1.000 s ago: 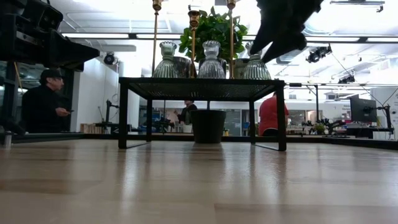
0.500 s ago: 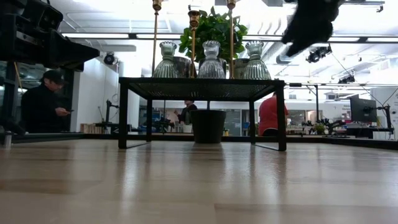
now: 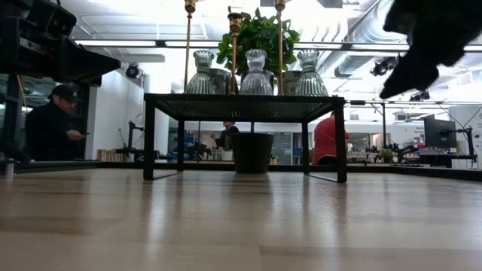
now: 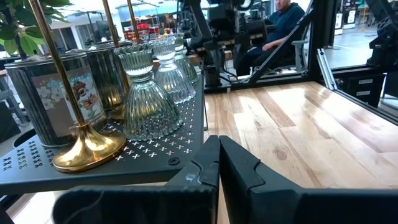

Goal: Pick & Place candle stick holders
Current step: Return to Home Position

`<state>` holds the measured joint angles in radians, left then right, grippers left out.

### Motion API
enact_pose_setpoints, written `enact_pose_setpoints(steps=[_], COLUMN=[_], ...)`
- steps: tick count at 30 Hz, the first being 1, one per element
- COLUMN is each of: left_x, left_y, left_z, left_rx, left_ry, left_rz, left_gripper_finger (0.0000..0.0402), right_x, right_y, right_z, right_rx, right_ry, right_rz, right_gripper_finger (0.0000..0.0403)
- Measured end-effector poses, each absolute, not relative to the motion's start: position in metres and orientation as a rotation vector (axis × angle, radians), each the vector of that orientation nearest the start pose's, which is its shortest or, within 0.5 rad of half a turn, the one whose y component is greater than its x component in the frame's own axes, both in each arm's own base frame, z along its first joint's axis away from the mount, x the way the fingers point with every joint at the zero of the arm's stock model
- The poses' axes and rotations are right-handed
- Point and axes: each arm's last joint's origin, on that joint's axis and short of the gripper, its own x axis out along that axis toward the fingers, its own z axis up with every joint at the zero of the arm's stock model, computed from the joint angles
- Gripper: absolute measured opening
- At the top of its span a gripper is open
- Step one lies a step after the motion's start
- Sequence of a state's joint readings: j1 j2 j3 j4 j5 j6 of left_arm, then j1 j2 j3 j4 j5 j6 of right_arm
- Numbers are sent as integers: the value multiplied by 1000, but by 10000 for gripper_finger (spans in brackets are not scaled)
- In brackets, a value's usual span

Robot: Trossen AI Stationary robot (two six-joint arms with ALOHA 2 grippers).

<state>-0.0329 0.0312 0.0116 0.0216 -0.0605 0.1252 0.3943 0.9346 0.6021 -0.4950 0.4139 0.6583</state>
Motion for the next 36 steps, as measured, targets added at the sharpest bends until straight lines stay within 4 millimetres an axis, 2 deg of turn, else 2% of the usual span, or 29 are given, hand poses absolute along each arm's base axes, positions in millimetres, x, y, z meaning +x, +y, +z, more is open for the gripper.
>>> enact_pose_setpoints(steps=[8,13,19,29,36], left_x=[99,99,99,99,99], left_y=[-1,-1,-2,-1,-2], left_z=[167,167,167,167,167], left_rx=[125,125,125,125,125], left_ry=[0,0,0,0,0], left_rz=[28,28,28,28,28], left_gripper_finger=[0,0,0,0,0], right_x=[148,139,136,132,124], right_y=[51,45,42,40,28], right_z=[193,183,167,158,148], right_rx=[327,357,307,139,142], right_ry=[649,597,441,257,210], right_rz=[-232,-231,-150,-10,-12], right_gripper_finger=[144,140,140,139,126])
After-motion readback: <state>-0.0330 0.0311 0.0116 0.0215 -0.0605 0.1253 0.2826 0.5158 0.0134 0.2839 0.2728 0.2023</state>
